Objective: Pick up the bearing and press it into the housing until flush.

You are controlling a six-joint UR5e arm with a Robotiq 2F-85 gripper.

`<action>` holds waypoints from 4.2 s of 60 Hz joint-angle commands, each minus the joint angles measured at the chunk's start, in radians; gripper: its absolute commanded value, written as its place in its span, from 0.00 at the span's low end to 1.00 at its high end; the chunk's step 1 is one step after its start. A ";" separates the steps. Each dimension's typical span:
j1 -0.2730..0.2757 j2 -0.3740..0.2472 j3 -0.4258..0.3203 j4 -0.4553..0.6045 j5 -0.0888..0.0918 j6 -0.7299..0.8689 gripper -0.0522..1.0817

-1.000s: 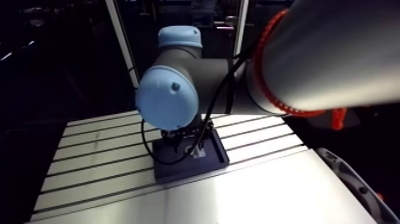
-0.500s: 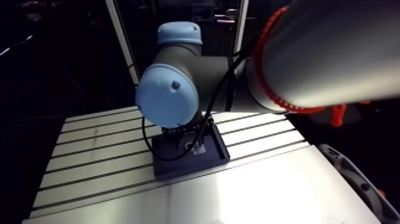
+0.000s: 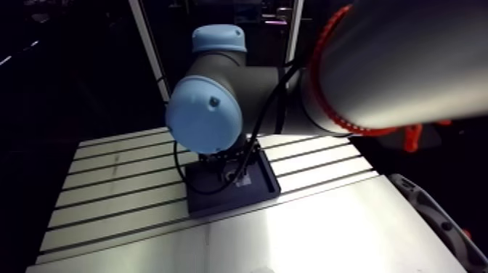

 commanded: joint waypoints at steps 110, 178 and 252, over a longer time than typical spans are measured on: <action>0.002 -0.053 -0.048 0.090 -0.017 0.000 0.64; 0.081 0.082 -0.308 0.155 -0.014 0.021 0.67; 0.103 0.177 -0.374 0.152 -0.021 0.021 0.71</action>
